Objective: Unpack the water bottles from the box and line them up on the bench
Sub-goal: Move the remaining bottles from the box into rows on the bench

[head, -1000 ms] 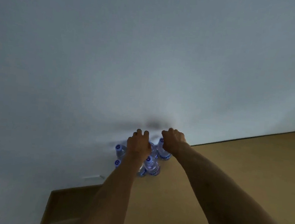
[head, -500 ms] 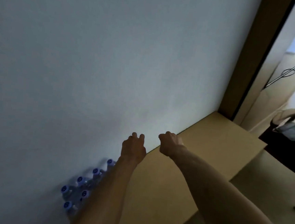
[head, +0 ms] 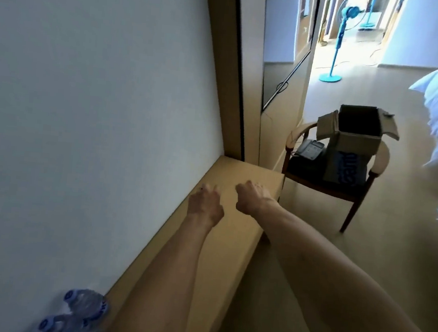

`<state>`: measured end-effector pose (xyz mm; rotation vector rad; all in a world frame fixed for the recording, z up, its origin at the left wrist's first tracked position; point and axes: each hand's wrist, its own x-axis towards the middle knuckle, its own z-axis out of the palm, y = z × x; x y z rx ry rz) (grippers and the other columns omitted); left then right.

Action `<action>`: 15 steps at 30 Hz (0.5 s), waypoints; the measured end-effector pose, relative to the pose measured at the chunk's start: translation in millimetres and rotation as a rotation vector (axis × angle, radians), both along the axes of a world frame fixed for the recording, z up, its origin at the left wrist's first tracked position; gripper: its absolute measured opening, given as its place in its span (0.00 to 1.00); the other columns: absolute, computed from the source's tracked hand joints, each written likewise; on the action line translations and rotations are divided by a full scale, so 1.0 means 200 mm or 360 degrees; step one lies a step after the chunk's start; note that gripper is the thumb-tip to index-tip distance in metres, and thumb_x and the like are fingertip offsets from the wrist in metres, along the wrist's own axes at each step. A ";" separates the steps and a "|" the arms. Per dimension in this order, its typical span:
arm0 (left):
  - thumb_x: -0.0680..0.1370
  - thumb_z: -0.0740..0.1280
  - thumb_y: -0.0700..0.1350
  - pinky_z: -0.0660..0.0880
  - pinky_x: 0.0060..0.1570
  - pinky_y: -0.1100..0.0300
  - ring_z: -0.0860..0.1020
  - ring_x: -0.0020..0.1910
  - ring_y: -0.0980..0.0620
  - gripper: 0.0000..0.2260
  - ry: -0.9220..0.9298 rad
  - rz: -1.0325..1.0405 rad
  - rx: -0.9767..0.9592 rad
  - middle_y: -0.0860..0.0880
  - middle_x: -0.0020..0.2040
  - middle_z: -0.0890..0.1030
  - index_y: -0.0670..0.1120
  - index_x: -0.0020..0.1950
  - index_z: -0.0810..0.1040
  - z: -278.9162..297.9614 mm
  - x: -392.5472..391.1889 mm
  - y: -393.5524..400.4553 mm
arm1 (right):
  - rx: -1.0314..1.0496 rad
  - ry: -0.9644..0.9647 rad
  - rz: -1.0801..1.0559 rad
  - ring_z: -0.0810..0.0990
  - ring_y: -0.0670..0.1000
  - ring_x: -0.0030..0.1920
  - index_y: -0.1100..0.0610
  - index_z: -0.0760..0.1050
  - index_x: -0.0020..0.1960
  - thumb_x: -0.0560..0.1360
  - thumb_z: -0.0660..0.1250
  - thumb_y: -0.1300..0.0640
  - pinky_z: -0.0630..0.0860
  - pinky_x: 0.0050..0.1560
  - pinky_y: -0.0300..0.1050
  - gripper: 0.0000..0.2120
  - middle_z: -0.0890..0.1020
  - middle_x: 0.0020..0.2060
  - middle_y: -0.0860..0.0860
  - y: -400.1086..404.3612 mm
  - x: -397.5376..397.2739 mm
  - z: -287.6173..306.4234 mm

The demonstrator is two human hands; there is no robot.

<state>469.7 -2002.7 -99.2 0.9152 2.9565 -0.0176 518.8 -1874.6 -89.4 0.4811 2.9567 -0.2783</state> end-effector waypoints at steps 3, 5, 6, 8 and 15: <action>0.77 0.63 0.42 0.71 0.41 0.56 0.75 0.47 0.47 0.14 0.0062 -0.0142 0.0005 0.43 0.57 0.74 0.47 0.62 0.72 0.02 0.03 0.33 | -0.0022 0.0036 -0.0105 0.78 0.55 0.52 0.55 0.75 0.58 0.77 0.64 0.57 0.78 0.52 0.50 0.10 0.78 0.54 0.55 0.29 0.05 0.03; 0.77 0.63 0.42 0.70 0.40 0.57 0.75 0.46 0.47 0.13 0.0085 -0.0199 0.0015 0.43 0.56 0.74 0.46 0.61 0.72 0.03 0.04 0.56 | -0.0021 0.0068 -0.0150 0.78 0.55 0.53 0.56 0.75 0.57 0.76 0.65 0.58 0.78 0.51 0.49 0.10 0.78 0.54 0.55 0.51 0.09 0.05; 0.77 0.63 0.43 0.71 0.42 0.56 0.76 0.48 0.46 0.13 0.0084 -0.0216 0.0021 0.43 0.57 0.74 0.46 0.62 0.72 0.04 0.04 0.68 | -0.0021 0.0072 -0.0176 0.79 0.56 0.54 0.56 0.76 0.57 0.76 0.65 0.58 0.78 0.51 0.49 0.10 0.78 0.54 0.55 0.63 0.10 0.06; 0.77 0.64 0.43 0.76 0.47 0.54 0.77 0.52 0.45 0.16 0.0059 -0.0247 0.0046 0.43 0.59 0.74 0.47 0.65 0.71 0.03 0.04 0.94 | -0.0044 0.0074 -0.0243 0.79 0.56 0.54 0.56 0.77 0.57 0.76 0.66 0.58 0.78 0.51 0.50 0.11 0.79 0.53 0.55 0.88 0.12 0.08; 0.78 0.65 0.44 0.76 0.52 0.52 0.75 0.57 0.44 0.18 0.0042 -0.0379 0.0122 0.42 0.59 0.73 0.48 0.68 0.70 -0.01 0.13 1.80 | -0.0047 0.0042 -0.0495 0.77 0.58 0.54 0.55 0.76 0.56 0.75 0.63 0.58 0.73 0.48 0.51 0.10 0.76 0.53 0.56 1.71 0.27 0.07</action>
